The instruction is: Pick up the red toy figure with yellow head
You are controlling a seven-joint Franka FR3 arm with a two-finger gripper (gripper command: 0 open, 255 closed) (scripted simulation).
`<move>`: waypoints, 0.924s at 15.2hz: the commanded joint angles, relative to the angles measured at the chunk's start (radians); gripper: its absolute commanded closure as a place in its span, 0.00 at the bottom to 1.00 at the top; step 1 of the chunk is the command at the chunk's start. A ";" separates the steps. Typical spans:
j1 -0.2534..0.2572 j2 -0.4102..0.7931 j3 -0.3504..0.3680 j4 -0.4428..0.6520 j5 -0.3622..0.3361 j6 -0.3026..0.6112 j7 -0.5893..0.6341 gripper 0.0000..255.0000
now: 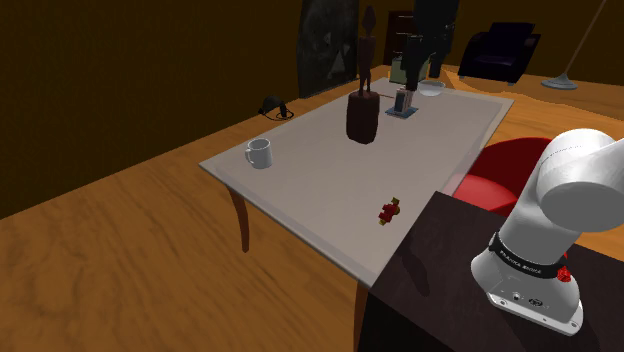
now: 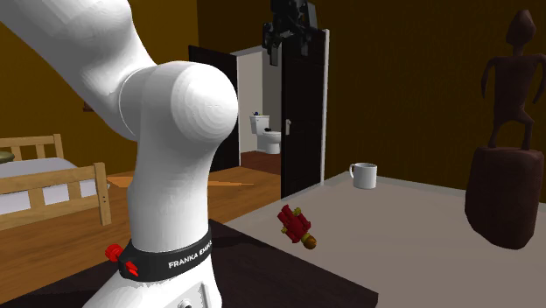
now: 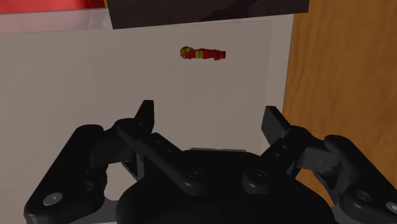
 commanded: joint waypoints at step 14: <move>-0.090 0.249 -0.063 -0.226 0.060 0.319 0.145 0.00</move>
